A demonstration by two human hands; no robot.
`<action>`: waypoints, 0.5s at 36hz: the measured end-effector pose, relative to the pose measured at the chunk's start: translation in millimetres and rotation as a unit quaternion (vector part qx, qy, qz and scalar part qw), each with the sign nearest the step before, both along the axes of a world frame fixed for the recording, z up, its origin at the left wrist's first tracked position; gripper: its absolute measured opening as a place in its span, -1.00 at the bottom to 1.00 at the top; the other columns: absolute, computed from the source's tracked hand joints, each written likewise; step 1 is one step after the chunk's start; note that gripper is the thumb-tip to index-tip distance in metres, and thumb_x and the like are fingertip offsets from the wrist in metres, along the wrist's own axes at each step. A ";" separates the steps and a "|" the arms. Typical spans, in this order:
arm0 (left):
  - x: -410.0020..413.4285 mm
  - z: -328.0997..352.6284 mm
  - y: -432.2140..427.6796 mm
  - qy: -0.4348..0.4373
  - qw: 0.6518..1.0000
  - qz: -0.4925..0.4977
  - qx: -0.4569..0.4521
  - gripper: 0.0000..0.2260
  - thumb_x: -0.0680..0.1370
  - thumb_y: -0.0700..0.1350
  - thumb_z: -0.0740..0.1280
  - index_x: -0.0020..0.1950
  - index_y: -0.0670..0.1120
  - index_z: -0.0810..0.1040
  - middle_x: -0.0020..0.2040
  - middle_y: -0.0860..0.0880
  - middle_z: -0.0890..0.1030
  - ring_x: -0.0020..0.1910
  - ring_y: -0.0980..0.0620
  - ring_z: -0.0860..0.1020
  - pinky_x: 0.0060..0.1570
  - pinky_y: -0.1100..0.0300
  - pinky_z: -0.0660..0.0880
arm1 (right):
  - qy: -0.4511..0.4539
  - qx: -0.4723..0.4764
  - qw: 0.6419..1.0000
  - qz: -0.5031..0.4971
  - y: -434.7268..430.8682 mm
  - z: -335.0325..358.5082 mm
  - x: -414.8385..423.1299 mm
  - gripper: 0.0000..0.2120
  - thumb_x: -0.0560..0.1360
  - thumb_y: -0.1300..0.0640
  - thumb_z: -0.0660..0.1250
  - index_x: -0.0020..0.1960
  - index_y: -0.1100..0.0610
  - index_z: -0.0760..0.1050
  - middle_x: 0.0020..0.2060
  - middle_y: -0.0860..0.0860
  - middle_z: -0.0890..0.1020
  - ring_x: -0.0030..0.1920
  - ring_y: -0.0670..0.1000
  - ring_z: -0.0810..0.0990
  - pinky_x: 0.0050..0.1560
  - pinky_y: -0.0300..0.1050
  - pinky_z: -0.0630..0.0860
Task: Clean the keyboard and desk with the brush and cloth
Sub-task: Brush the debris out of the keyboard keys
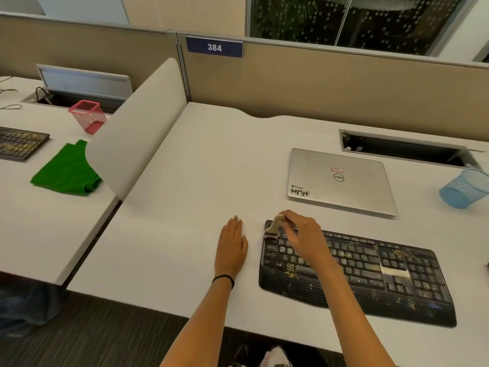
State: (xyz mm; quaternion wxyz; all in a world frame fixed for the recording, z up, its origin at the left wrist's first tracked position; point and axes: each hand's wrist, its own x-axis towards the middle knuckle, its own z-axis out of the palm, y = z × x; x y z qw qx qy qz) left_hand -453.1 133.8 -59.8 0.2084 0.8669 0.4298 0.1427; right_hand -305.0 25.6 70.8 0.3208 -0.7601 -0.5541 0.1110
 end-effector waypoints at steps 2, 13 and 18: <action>0.4 -0.7 0.1 0.000 1.000 0.002 -0.002 -0.56 0.65 -0.11 0.02 0.53 -0.13 0.09 0.55 -0.04 0.08 0.53 0.05 -0.01 0.38 0.35 -0.32 | 0.030 0.007 0.999 0.015 -0.2 -3.3 -1.9 -0.89 0.55 0.20 0.25 0.02 0.10 0.53 -0.23 -0.06 0.65 -0.32 -0.07 0.58 -0.33 -0.23 0.50; 0.0 -3.3 0.8 -0.002 1.000 -0.002 -0.005 -0.55 0.65 -0.11 0.03 0.53 -0.14 0.08 0.55 -0.06 0.08 0.53 0.04 0.00 0.40 0.31 -0.28 | 0.126 0.056 0.989 -0.047 -22.8 -0.7 12.4 -0.86 0.53 0.27 0.26 -0.01 0.08 0.55 -0.24 -0.18 0.60 -0.23 -0.26 0.56 -0.27 -0.44 0.42; -0.2 -2.9 0.2 -0.006 1.000 -0.004 -0.005 -0.55 0.65 -0.12 0.04 0.53 -0.14 0.08 0.54 -0.06 0.09 0.53 0.04 0.02 0.41 0.30 -0.26 | 0.109 0.056 0.989 -0.079 -26.3 -2.0 14.8 -0.85 0.53 0.24 0.27 0.00 0.02 0.52 -0.21 -0.15 0.61 -0.22 -0.20 0.57 -0.24 -0.41 0.44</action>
